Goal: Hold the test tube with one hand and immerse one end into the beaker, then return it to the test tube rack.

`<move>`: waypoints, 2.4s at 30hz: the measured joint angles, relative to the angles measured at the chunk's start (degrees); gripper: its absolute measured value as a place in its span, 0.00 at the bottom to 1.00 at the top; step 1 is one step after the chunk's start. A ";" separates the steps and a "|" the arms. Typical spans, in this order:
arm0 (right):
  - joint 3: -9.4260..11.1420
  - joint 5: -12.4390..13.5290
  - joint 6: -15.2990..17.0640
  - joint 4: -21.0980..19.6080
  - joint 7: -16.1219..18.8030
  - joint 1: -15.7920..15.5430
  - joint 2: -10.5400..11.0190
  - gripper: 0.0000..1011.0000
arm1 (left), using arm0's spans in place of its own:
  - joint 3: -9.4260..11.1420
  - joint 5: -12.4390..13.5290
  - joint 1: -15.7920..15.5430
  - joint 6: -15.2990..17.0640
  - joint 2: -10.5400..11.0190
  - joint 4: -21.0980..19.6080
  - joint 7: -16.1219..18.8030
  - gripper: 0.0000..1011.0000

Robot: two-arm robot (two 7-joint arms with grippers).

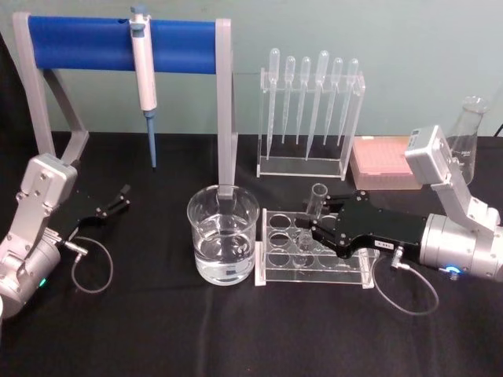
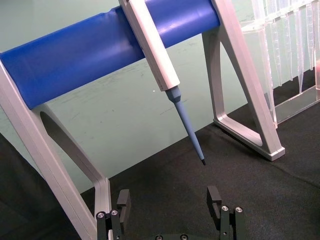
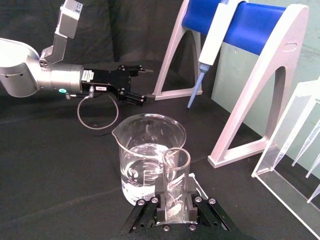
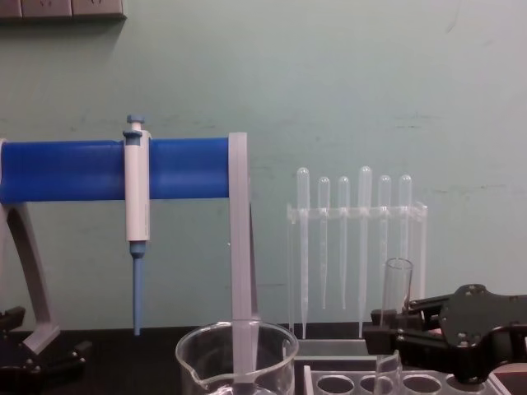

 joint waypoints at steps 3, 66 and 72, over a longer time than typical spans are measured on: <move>0.00 0.00 0.03 0.00 0.01 0.01 0.01 0.22 | 0.00 0.00 0.00 0.00 0.00 0.00 0.00 0.99; 15.91 -12.21 5.39 -11.22 -42.03 -18.87 -8.95 0.99 | 0.00 0.00 0.00 0.00 0.00 0.00 0.00 0.99; 15.88 -12.23 5.39 -11.20 -42.03 -18.88 -8.93 0.99 | 0.00 0.00 0.00 0.00 0.00 0.00 0.00 0.99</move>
